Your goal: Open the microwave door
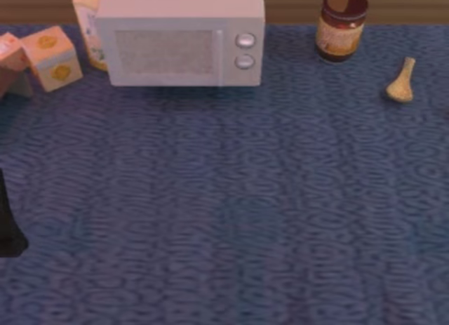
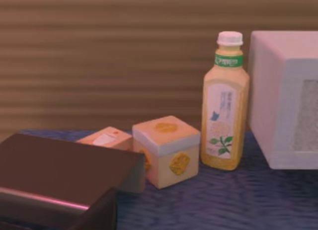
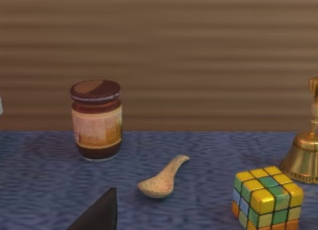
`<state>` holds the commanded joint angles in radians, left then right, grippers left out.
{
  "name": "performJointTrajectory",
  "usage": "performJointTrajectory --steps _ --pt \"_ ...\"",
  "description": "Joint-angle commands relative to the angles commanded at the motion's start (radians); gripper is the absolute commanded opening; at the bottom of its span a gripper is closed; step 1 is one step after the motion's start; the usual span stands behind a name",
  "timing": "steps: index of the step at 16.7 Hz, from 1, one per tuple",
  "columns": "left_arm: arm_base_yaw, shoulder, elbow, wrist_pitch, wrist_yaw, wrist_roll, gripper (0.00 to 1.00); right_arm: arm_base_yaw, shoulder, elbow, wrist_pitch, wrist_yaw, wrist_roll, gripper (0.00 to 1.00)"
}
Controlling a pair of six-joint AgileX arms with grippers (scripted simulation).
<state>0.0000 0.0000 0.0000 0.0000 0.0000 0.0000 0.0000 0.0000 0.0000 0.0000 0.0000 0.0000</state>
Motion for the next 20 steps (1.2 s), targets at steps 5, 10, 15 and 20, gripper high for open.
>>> performJointTrajectory --steps 5,10,15,20 --pt "-0.014 0.052 0.055 -0.032 -0.001 -0.007 1.0 0.0 0.0 0.0 0.0 0.0 0.0 1.0" --pt "-0.079 0.326 0.322 -0.201 -0.022 -0.047 1.0 0.0 0.0 0.0 0.0 0.0 0.0 1.0" --pt "-0.185 0.768 0.737 -0.47 -0.068 -0.123 1.0 0.0 0.0 0.0 0.0 0.0 0.0 1.0" --pt "-0.315 1.279 1.22 -0.77 -0.13 -0.227 1.0 0.0 0.0 0.0 0.0 0.0 0.0 1.0"
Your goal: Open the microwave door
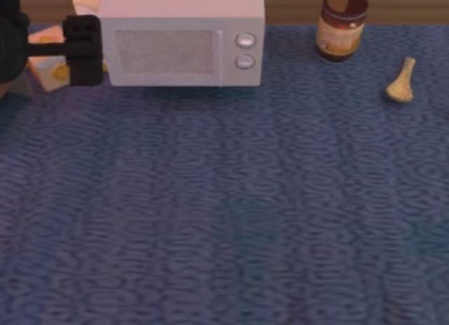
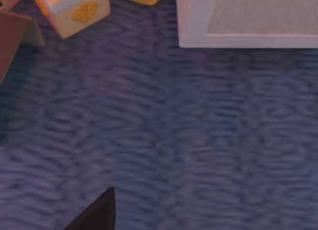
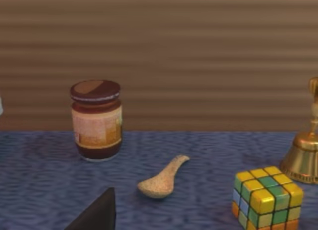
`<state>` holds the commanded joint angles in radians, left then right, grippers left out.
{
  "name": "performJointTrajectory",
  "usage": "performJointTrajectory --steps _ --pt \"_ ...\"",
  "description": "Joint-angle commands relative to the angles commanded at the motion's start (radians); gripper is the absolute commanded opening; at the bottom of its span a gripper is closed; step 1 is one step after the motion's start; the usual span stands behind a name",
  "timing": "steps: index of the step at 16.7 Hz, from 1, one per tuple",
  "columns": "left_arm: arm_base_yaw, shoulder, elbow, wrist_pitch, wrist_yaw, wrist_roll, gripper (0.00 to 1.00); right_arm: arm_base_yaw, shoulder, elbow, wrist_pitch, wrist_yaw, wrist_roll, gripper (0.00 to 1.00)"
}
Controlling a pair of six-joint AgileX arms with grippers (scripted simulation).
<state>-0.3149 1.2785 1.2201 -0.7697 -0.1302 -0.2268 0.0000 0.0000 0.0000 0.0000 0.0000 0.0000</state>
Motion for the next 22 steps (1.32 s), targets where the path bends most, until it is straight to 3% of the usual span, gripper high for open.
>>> performJointTrajectory --steps 7,13,17,22 --pt "-0.166 0.648 0.69 -0.334 -0.088 -0.161 1.0 0.0 0.0 0.0 0.0 0.0 0.0 1.0" --pt "-0.253 1.0 1.152 -0.466 -0.14 -0.268 1.0 0.0 0.0 0.0 0.0 0.0 0.0 1.0" --pt "-0.274 1.094 1.288 -0.487 -0.154 -0.301 1.0 0.0 0.0 0.0 0.0 0.0 0.0 1.0" --pt "-0.275 1.099 1.297 -0.488 -0.155 -0.303 1.0 0.0 0.0 0.0 0.0 0.0 0.0 1.0"
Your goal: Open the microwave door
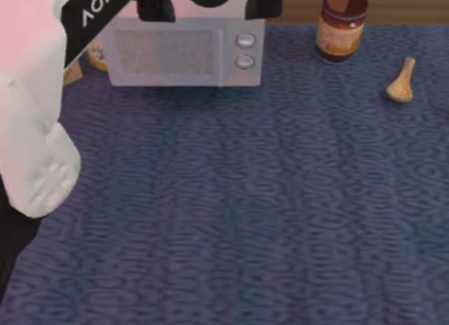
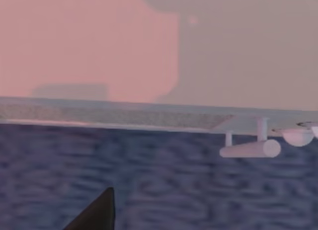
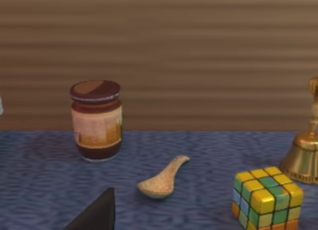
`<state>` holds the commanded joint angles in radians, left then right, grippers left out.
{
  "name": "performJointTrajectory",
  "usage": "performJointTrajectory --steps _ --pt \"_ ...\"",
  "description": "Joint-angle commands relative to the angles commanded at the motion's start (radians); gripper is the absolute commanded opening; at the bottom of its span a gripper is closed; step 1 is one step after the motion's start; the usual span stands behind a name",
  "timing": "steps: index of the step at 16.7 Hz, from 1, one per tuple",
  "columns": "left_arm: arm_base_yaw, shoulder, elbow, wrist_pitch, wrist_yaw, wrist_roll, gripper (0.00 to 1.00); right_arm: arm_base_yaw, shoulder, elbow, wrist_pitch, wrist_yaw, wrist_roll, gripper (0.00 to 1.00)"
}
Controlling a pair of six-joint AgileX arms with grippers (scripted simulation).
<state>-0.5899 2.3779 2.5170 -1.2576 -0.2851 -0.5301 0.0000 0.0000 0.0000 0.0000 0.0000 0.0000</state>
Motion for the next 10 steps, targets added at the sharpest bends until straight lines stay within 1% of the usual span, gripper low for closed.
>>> performJointTrajectory --steps 3,8,10 --pt "0.008 0.008 -0.011 0.019 0.004 0.007 1.0 0.0 0.0 0.0 0.0 0.0 0.0 1.0" --pt "0.039 0.097 -0.065 0.178 0.019 0.037 1.0 0.0 0.0 0.0 0.0 0.0 0.0 1.0" --pt "0.045 0.116 -0.074 0.201 0.022 0.043 1.0 0.0 0.0 0.0 0.0 0.0 0.0 1.0"
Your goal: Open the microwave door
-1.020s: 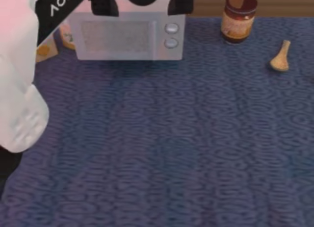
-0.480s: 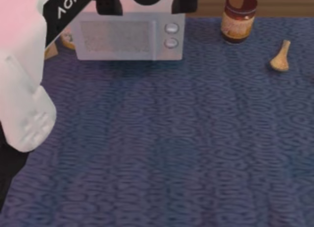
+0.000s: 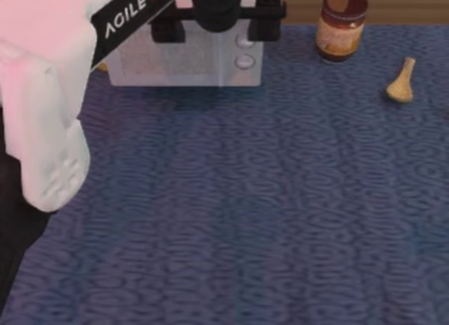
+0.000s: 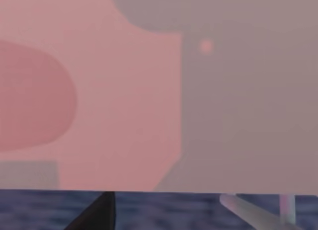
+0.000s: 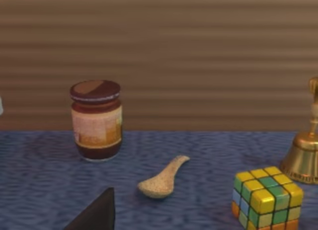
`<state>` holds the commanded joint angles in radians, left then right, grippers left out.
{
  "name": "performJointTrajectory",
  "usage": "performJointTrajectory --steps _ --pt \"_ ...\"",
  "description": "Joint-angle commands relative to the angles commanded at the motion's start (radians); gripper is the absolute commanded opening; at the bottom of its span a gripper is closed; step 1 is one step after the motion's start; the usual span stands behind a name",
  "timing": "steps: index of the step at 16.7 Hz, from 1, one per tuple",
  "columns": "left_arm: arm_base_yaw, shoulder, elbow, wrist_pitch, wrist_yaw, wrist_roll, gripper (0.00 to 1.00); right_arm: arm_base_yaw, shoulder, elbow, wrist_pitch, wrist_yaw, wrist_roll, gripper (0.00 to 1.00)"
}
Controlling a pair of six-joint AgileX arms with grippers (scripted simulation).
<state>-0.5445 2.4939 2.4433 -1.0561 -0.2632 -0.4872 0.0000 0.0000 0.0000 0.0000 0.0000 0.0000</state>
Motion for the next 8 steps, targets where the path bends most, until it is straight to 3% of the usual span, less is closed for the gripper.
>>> performJointTrajectory --steps 3,8 --pt "0.0 0.0 0.0 0.0 0.0 0.0 1.0 0.0 0.0 0.0 0.0 0.0 0.0 1.0" --pt "0.0 0.0 0.0 0.0 0.0 0.0 0.62 0.0 0.0 0.0 0.0 0.0 0.0 1.0"
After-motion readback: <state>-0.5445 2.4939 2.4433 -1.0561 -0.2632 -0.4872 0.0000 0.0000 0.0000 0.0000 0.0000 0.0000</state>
